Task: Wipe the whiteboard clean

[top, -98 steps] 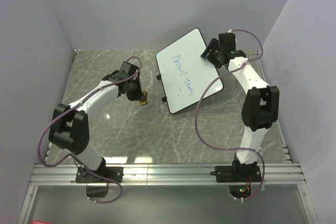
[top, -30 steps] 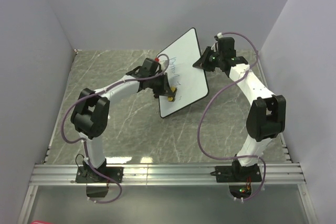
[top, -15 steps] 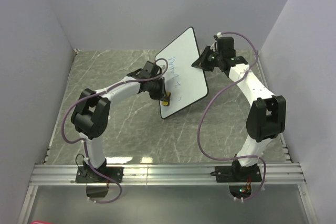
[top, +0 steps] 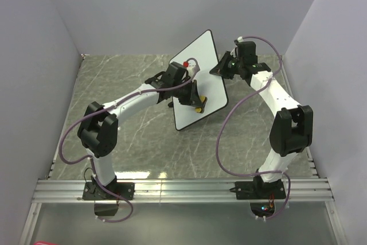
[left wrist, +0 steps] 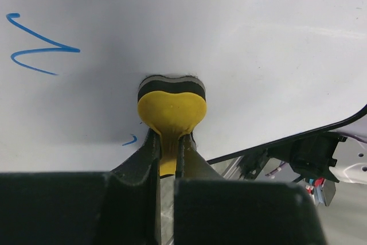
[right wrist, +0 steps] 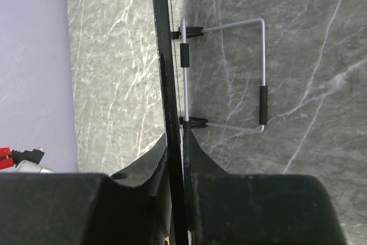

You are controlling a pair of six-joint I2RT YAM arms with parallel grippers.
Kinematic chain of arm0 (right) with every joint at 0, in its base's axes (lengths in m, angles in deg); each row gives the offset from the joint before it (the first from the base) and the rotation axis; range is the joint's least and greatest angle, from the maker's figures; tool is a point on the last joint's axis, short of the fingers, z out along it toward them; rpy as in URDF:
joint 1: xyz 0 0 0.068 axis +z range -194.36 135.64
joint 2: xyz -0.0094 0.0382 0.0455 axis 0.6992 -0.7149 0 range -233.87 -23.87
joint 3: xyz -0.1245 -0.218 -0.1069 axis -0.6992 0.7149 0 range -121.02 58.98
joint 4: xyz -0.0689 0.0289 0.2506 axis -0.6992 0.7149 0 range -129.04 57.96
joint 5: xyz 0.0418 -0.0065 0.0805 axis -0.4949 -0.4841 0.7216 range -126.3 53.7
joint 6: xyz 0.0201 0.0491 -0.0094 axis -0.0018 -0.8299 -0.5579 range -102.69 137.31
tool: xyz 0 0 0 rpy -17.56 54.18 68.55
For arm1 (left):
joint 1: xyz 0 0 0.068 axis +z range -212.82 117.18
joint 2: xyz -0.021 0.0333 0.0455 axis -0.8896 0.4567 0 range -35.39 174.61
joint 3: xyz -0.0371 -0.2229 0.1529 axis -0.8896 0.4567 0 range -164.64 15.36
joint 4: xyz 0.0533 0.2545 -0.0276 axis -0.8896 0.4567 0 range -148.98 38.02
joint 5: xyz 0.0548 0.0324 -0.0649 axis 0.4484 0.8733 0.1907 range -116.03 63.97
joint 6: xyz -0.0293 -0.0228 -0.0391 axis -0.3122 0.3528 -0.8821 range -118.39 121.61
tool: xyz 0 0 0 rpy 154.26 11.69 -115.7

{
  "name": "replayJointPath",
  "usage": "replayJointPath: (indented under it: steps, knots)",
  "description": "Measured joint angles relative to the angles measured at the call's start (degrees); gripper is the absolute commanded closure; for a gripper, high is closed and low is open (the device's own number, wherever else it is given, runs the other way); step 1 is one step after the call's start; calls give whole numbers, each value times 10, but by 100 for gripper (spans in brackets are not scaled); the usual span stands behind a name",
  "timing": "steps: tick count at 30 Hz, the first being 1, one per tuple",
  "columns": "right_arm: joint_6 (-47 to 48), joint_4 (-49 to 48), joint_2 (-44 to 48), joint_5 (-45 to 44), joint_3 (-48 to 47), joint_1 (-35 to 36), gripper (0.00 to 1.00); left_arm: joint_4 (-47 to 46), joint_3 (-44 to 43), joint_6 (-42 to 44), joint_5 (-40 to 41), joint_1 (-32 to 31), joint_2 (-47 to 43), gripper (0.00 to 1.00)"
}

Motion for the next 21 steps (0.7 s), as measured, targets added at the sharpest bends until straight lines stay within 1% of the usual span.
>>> replayJointPath:
  steps: [5,10,17,19,21]
  knots:
    - [-2,-11,13,-2,19,0,100,4,0,8,-4,4,2,100]
    - [-2,-19,27,-7,38,0,100,11,-33,25,-36,51,45,100]
    - [-21,-14,51,-27,67,0,100,32,-142,54,-21,162,189,100]
    - [-24,-13,55,-28,71,0,100,45,-184,59,-14,182,231,100]
    - [-24,-10,56,-28,71,0,100,71,-247,63,-10,194,275,100]
